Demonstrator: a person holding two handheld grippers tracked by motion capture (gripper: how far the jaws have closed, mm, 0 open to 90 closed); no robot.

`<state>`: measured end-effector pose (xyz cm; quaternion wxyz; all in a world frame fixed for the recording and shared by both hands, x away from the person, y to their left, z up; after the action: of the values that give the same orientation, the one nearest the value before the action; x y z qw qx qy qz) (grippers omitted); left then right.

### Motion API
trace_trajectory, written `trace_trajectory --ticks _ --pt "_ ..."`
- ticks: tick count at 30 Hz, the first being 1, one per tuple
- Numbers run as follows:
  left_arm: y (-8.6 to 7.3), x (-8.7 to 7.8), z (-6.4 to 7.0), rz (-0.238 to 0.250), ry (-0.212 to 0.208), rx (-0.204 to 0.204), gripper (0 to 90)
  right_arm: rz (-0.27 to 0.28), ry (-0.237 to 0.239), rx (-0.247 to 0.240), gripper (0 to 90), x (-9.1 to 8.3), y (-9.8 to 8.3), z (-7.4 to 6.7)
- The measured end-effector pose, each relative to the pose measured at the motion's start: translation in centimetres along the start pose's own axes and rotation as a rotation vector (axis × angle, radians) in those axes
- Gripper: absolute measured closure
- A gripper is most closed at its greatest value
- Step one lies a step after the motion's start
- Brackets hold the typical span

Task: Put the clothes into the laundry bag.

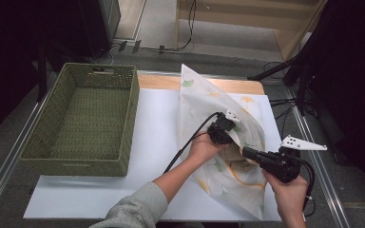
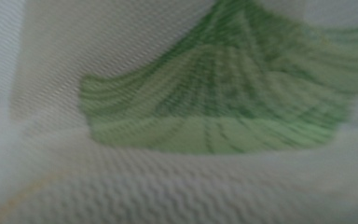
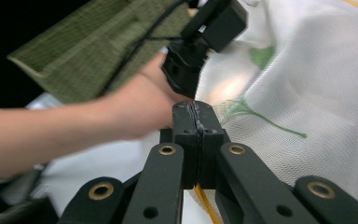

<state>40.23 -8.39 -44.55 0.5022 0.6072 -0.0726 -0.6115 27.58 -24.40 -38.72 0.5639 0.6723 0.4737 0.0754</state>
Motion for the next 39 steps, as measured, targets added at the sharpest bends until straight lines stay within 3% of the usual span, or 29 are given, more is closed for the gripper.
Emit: trace_trajectory --ticks 3,6,9,13,17,20,23,25,28,30,32,35,38,39 --pt "0.1 -1.4 0.1 -0.021 -0.028 -0.009 87.8 -0.005 -0.009 0.013 89.7 0.2 -0.2 0.4" --pt "0.0 -3.2 0.5 -0.016 -0.054 0.013 83.7 -0.005 -0.016 0.011 89.6 0.4 -0.3 0.7" --pt "-0.3 -5.0 0.8 -0.006 -0.051 0.042 83.5 -0.008 -0.022 0.010 89.6 0.5 -0.4 0.8" --pt "-0.8 -7.1 1.2 -0.020 -0.040 0.087 76.3 -0.019 -0.022 0.006 89.6 0.9 -0.4 0.8" --pt "-1.5 -8.6 0.9 -0.038 -0.036 0.090 65.1 -0.024 -0.019 0.009 89.4 1.1 -0.4 0.9" --pt "-2.5 -8.8 0.3 -0.074 -0.014 0.107 53.4 -0.027 -0.014 0.009 89.3 1.1 -0.3 0.8" --pt "-3.7 -8.6 -0.4 -0.094 -0.009 0.085 47.9 -0.028 -0.015 0.009 89.3 1.3 -0.3 0.7" --pt "-4.3 -8.3 -0.9 -0.106 0.020 0.094 46.2 -0.032 -0.015 0.007 89.3 1.3 -0.2 0.7" --pt "-5.2 -7.6 -1.8 -0.113 0.031 0.067 45.8 -0.030 -0.013 0.009 89.3 1.4 -0.2 0.7" --pt "-5.7 -6.7 -2.3 -0.150 0.030 0.039 45.6 -0.029 -0.009 0.013 89.2 1.5 -0.2 0.7" --pt "-6.3 -5.7 -2.7 -0.173 0.061 0.037 45.4 -0.029 -0.010 0.010 89.2 1.5 -0.1 0.7" --pt "-7.0 -4.5 -3.1 -0.190 0.128 0.049 57.3 -0.028 -0.007 0.013 89.1 1.6 -0.1 0.7" --pt "-7.2 -4.3 -3.5 -0.172 0.161 0.042 86.9 -0.030 -0.005 0.012 89.1 1.7 -0.1 0.8" --pt "-7.3 -4.5 -3.6 -0.163 0.161 0.036 89.7 -0.031 -0.002 0.013 89.1 1.7 -0.1 0.8"
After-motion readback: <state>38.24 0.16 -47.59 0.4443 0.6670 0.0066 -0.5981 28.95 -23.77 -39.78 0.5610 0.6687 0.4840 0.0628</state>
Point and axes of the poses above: each handheld gripper's, and its own axes: x roughly forward along the jaws, y roughly out of its top, z roughly to its right, the point moved 2 cm from there along x, roughly forward along the jaws, and after that the axes turned 2 degrees about -x, right-handed, at the moved point
